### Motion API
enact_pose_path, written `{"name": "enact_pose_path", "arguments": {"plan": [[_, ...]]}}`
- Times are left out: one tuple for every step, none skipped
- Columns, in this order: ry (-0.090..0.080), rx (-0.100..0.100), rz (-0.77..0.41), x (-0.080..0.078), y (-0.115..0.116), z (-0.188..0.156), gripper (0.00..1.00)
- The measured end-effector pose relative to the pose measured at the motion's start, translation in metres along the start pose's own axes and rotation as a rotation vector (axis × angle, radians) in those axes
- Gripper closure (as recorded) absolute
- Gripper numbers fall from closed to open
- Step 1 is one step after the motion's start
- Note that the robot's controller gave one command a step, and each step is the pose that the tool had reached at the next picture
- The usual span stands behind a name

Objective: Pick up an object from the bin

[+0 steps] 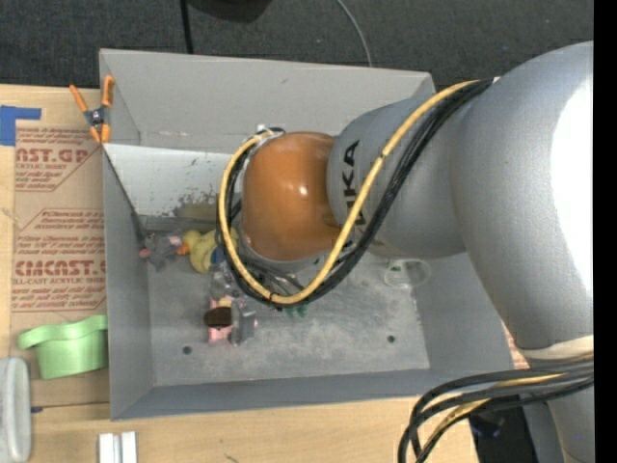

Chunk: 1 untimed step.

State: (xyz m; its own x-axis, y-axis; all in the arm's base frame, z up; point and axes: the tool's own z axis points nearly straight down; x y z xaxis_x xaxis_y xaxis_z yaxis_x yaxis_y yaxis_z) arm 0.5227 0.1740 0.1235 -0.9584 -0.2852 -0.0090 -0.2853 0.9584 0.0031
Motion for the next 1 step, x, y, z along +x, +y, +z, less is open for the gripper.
{"name": "enact_pose_path", "arguments": {"plan": [[0.001,0.000,0.000,0.0002,0.0002,-0.0099,1.00]]}}
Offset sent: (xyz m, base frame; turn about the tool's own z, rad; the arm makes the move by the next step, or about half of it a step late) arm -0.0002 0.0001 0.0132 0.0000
